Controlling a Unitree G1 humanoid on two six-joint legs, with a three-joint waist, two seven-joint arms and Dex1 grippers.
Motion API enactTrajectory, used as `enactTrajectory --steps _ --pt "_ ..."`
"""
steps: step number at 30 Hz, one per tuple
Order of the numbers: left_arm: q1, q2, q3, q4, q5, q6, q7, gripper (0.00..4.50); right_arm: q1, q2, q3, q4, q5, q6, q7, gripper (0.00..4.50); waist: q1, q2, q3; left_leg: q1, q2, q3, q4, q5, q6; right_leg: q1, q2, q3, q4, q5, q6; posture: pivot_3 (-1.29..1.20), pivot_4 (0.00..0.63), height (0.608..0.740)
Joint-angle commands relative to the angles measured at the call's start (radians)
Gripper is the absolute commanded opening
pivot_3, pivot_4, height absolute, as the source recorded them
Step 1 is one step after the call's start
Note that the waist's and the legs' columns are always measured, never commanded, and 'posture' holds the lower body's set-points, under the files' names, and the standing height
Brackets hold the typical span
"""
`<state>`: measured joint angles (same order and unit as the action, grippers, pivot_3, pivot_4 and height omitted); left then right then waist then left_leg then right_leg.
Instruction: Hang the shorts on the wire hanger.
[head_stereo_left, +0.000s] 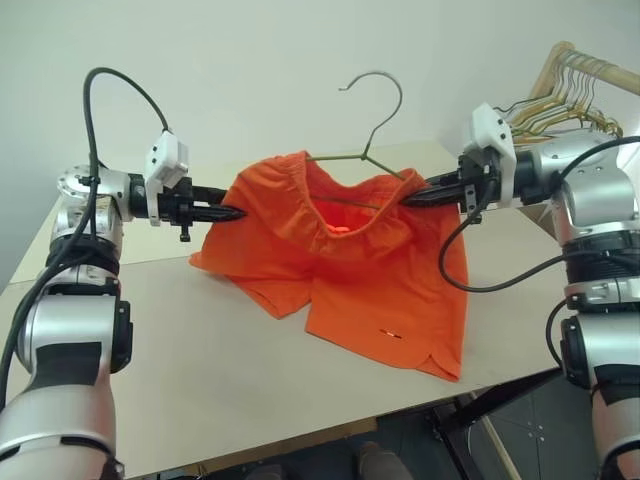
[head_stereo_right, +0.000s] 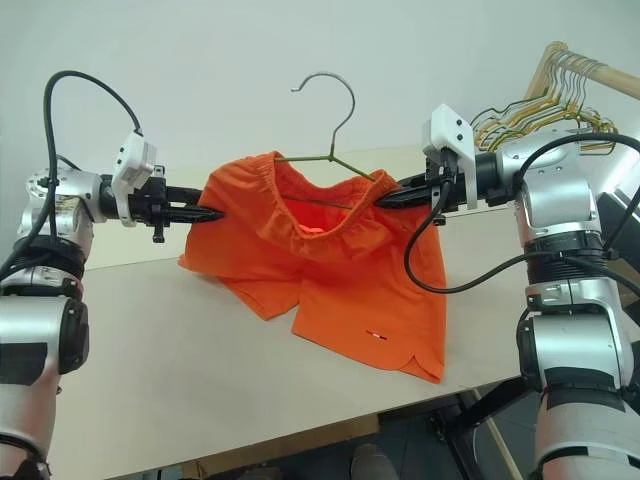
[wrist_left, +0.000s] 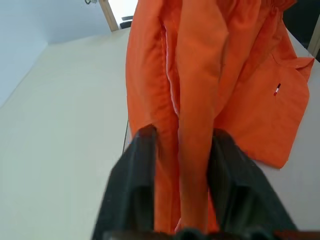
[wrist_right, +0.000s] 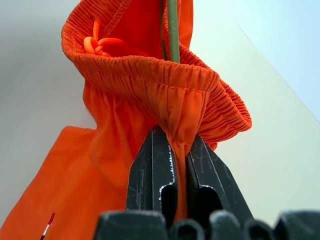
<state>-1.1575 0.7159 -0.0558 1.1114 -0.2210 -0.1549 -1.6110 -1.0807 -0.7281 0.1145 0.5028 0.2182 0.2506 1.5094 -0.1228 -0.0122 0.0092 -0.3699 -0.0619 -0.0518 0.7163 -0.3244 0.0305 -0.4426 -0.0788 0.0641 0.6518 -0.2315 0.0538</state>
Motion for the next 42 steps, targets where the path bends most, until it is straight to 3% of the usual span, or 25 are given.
enactTrajectory --steps 1,6,7,10,14,20,23,29,35,42 --pt "-0.006 0.051 -0.014 -0.034 -0.032 -0.017 -0.003 2.75 -0.008 -0.014 -0.021 -0.017 0.005 -0.009 -0.001 0.00 -0.003 0.000 0.000 0.000 0.000 0.000 0.000 0.000 0.000 0.000 0.000 0.000 0.000 0.000 0.000 -0.07 0.000 0.740" --pt "0.002 0.150 -0.066 -0.118 -0.165 0.039 -0.003 4.32 0.002 -0.013 -0.018 -0.018 0.001 -0.014 -0.003 0.00 -0.007 0.000 0.000 0.000 0.000 0.000 0.000 0.000 0.000 -0.002 0.000 0.001 0.004 0.000 0.000 -0.07 0.000 0.740" --pt "0.001 0.158 -0.068 -0.143 -0.201 0.063 -0.003 4.47 0.005 -0.011 -0.015 -0.022 0.000 -0.016 -0.003 0.00 -0.007 0.000 0.000 0.000 0.000 0.000 0.000 0.000 0.000 -0.003 0.000 0.001 0.004 0.000 0.000 -0.07 0.000 0.740" --pt "-0.006 0.153 -0.084 -0.196 -0.279 0.119 -0.003 4.47 0.011 -0.001 -0.007 -0.040 -0.001 -0.021 0.005 0.00 0.001 0.000 0.000 0.000 0.000 0.000 0.000 0.000 0.000 -0.002 -0.001 0.001 0.005 0.000 0.000 -0.06 0.000 0.740" --pt "-0.036 0.099 -0.118 -0.218 -0.273 0.106 -0.003 4.47 0.012 0.019 0.006 -0.062 -0.001 -0.016 0.001 0.00 0.006 0.000 0.000 0.000 -0.001 -0.001 0.002 0.000 0.000 -0.001 -0.001 0.000 0.005 0.000 0.000 -0.06 0.000 0.740" --pt "-0.053 0.060 -0.052 -0.239 -0.336 0.139 -0.003 4.47 0.000 0.028 0.002 -0.053 -0.022 0.060 -0.087 0.00 -0.009 0.000 0.000 -0.001 0.000 -0.001 0.002 0.000 0.000 -0.004 0.000 0.001 0.005 0.000 0.000 -0.08 0.000 0.740" --pt "-0.005 0.052 0.028 -0.291 -0.347 0.150 -0.001 4.47 -0.019 0.018 -0.038 -0.041 -0.034 0.216 -0.235 0.00 -0.018 0.000 0.000 -0.002 0.000 -0.001 0.002 0.000 0.000 -0.005 0.000 0.002 0.006 0.000 0.000 -0.09 0.000 0.740" --pt "0.184 0.039 0.139 -0.492 -0.376 0.223 0.033 4.47 0.101 -0.051 -0.123 -0.275 -0.025 0.505 -0.449 0.00 -0.025 0.002 -0.001 -0.002 0.000 -0.001 0.000 0.001 -0.001 -0.006 -0.006 0.002 0.006 0.000 0.000 -0.11 0.000 0.740" --pt "0.319 -0.014 0.200 -0.675 -0.414 0.297 0.106 4.47 0.192 -0.093 -0.242 -0.474 -0.030 0.865 -0.683 0.00 -0.027 0.002 -0.001 -0.004 -0.001 -0.001 0.003 0.000 0.000 -0.006 -0.008 0.002 0.006 0.000 0.000 -0.15 0.000 0.740" --pt "0.368 -0.059 0.229 -0.775 -0.425 0.335 0.174 4.47 0.328 -0.143 -0.312 -0.633 -0.042 1.160 -0.843 0.00 -0.032 0.003 -0.002 -0.004 -0.001 -0.001 0.002 0.000 0.000 -0.005 -0.009 0.002 0.005 0.000 0.000 -0.19 0.000 0.740"
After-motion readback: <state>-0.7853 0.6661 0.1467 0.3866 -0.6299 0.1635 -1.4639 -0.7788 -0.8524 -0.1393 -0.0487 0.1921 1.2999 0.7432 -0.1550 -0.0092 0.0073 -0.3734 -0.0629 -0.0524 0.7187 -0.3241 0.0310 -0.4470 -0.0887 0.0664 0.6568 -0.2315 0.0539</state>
